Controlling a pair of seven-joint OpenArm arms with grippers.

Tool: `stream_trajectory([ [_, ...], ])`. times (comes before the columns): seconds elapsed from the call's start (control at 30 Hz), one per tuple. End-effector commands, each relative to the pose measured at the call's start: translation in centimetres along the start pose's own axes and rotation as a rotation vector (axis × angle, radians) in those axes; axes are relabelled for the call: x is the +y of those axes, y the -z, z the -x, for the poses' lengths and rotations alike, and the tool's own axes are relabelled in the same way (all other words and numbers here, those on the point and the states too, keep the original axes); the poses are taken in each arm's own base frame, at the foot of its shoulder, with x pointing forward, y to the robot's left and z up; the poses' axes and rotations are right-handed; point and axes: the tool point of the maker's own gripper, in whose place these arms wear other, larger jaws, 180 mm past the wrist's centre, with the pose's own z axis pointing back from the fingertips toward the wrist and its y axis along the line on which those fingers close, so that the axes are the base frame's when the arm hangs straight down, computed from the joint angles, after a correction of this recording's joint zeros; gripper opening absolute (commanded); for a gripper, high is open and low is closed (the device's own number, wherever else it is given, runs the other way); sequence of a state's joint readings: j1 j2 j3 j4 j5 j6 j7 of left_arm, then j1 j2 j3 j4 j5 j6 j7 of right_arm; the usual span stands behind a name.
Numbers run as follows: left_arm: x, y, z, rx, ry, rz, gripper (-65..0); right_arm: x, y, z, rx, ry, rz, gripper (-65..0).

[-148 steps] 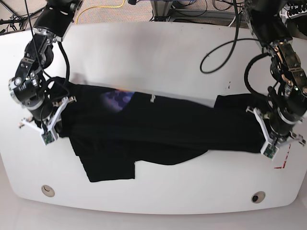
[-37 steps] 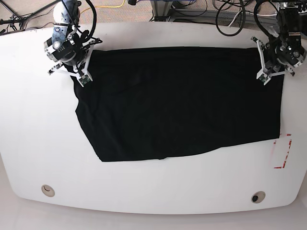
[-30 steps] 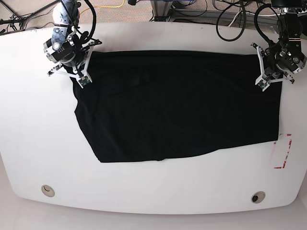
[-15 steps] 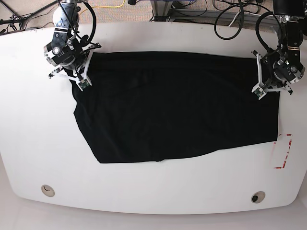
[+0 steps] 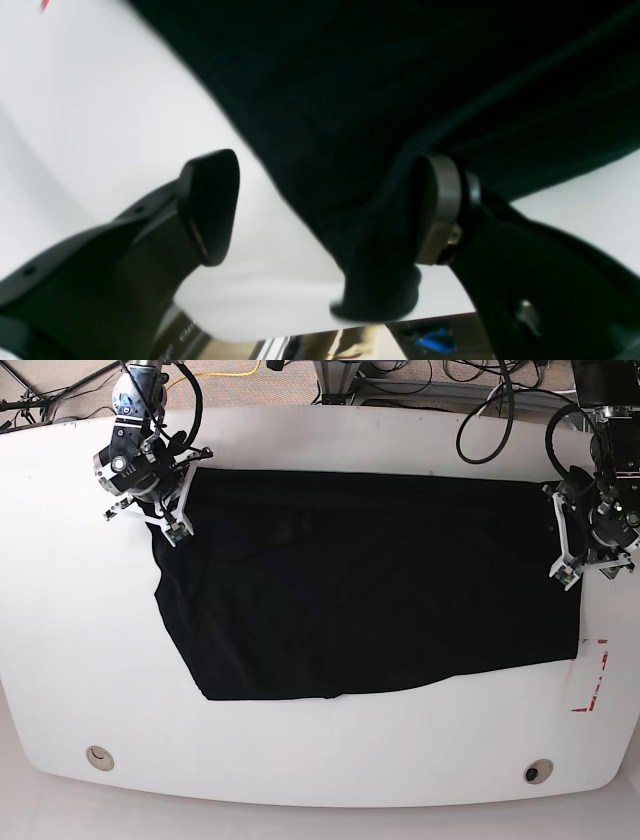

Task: Fold the T-shirt properly
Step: 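Open the left gripper and move it along the shirt edge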

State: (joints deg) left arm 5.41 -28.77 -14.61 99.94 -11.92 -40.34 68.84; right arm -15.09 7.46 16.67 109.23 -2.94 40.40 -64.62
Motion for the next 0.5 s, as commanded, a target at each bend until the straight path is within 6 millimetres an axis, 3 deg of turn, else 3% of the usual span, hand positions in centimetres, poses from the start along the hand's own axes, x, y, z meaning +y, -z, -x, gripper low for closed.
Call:
stream_trajectory([
  [0.0,2.7,-1.2,0.5,0.031,-0.012,-0.080,-19.2,-1.1,-0.8,0.1,0.003,-0.009,0.048,-64.5],
  [0.3,5.0,-2.9,1.3,0.009,-0.057,-0.113,-18.9,-0.9,-0.8,0.3,0.009,-0.008,0.044,-64.5],
  [0.47,2.3,-3.1,0.2,-0.079,-0.021,0.051,-19.2,-0.9,-0.8,0.3,0.008,-0.009,0.045,-64.7],
])
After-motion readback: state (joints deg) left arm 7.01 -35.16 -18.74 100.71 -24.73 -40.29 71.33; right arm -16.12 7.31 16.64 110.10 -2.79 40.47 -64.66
